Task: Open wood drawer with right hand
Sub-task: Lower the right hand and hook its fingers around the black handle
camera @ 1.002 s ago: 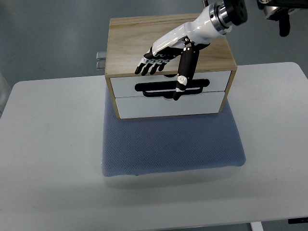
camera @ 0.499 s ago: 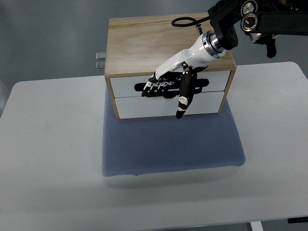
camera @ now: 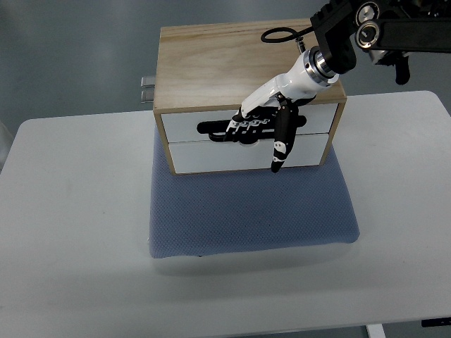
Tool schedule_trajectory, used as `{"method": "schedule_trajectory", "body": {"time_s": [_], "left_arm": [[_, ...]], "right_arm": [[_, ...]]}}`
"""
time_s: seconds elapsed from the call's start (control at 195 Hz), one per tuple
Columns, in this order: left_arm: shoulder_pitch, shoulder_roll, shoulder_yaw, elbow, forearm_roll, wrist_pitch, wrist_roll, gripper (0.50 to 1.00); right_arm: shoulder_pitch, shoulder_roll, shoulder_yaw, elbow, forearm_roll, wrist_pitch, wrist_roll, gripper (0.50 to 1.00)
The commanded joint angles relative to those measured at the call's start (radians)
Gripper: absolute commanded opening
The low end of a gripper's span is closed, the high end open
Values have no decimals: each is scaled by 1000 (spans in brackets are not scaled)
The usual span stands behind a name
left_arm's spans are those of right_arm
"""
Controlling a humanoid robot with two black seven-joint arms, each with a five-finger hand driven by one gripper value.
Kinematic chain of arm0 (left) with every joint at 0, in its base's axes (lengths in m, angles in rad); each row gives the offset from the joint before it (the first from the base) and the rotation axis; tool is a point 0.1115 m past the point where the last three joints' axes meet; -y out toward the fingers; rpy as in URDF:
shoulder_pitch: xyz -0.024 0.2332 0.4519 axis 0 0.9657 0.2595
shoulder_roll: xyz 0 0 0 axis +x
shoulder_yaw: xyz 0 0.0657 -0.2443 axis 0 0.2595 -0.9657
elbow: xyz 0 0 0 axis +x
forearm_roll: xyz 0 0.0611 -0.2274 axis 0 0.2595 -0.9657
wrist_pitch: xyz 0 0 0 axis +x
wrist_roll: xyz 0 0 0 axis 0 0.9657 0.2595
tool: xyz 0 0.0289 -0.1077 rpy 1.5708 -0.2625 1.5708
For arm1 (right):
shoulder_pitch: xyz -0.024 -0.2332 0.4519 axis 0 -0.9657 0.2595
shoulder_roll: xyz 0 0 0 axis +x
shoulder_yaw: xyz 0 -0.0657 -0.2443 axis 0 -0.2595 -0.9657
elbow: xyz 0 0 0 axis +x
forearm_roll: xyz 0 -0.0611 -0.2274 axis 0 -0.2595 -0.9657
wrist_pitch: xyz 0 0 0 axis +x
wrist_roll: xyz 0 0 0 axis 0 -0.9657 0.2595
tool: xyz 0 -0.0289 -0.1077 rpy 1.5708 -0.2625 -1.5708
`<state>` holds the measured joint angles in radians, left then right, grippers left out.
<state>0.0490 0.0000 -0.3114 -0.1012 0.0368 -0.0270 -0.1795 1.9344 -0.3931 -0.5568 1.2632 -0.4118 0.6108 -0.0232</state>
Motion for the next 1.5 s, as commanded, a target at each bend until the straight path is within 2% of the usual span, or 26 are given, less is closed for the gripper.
{"method": "schedule_trajectory", "body": {"time_s": [0.0, 0.529, 0.607, 0.612, 0.653, 0.72, 0.725, 0.766, 1.496], "left_arm": [[0, 0, 0, 0, 0, 1, 0, 1000], [0, 0, 0, 0, 0, -1, 0, 1000], [0, 0, 0, 0, 0, 1, 0, 1000], [0, 0, 0, 0, 0, 1, 0, 1000], [0, 0, 0, 0, 0, -1, 0, 1000], [0, 0, 0, 0, 0, -1, 0, 1000], [0, 0, 0, 0, 0, -1, 0, 1000], [0, 0, 0, 0, 0, 1, 0, 1000], [0, 0, 0, 0, 0, 1, 0, 1000]], "right_arm": [[-3, 0, -3, -4, -2, 0, -1, 942], [35, 5, -11, -5, 4, 0, -3, 940], [34, 13, -14, -5, 4, -9, -4, 940], [32, 22, -17, -5, 5, -35, -20, 940], [29, 23, -17, -5, 5, -66, -44, 940], [26, 25, -17, -5, 5, -72, -50, 940], [26, 31, -20, -5, 7, -100, -75, 940], [26, 34, -29, -5, 10, -114, -81, 940], [11, 65, -43, -5, 22, -161, -86, 940]]}}
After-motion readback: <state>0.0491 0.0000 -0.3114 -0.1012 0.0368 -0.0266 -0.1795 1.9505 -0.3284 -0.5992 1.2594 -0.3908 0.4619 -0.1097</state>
